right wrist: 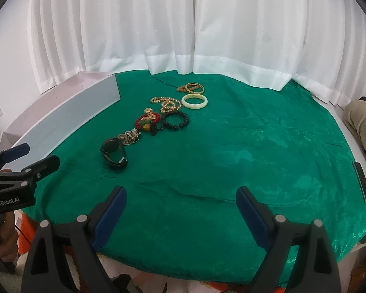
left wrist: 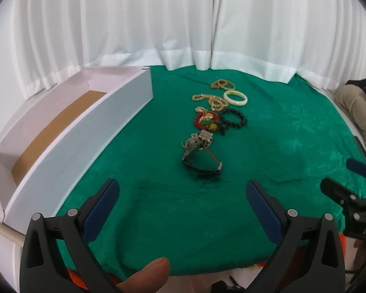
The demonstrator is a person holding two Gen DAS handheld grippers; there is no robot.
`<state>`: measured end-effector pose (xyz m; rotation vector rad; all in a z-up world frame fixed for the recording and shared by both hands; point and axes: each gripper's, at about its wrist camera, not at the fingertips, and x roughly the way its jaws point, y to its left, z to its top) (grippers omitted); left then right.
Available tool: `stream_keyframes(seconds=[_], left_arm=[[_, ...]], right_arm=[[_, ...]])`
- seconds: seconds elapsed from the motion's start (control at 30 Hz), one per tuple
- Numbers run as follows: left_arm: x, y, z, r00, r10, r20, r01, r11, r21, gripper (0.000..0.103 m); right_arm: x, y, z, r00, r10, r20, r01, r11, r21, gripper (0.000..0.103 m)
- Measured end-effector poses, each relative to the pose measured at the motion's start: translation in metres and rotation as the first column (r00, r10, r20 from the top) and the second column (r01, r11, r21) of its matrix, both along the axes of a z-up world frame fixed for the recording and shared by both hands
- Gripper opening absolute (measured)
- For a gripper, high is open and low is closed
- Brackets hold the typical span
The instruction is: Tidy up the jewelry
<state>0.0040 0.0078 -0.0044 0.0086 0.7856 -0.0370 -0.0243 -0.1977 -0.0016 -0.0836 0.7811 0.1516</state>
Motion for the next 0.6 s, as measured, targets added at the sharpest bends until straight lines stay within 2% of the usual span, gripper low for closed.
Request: stream_keyframes(seconds=[0.03, 0.27, 0.6], left_arm=[[-0.001, 0.0, 0.001, 1.0, -0.001, -0.002, 0.001, 1.0, -0.001, 0.103], [-0.001, 0.0, -0.002, 1.0, 0.004, -0.009, -0.004, 0.999, 0.032, 0.103], [0.002, 0.003, -0.01, 0.998, 0.035, -0.042, -0.032, 0.998, 0.061, 0.103]], right_arm=[[-0.001, 0.0, 0.001, 1.0, 0.002, 0.005, -0.002, 1.0, 0.003, 0.103], [0.0, 0.005, 0.0, 1.0, 0.016, -0.009, -0.016, 1.0, 0.012, 0.103], [0.001, 0.014, -0.005, 0.999, 0.042, -0.024, -0.043, 0.999, -0.023, 0.103]])
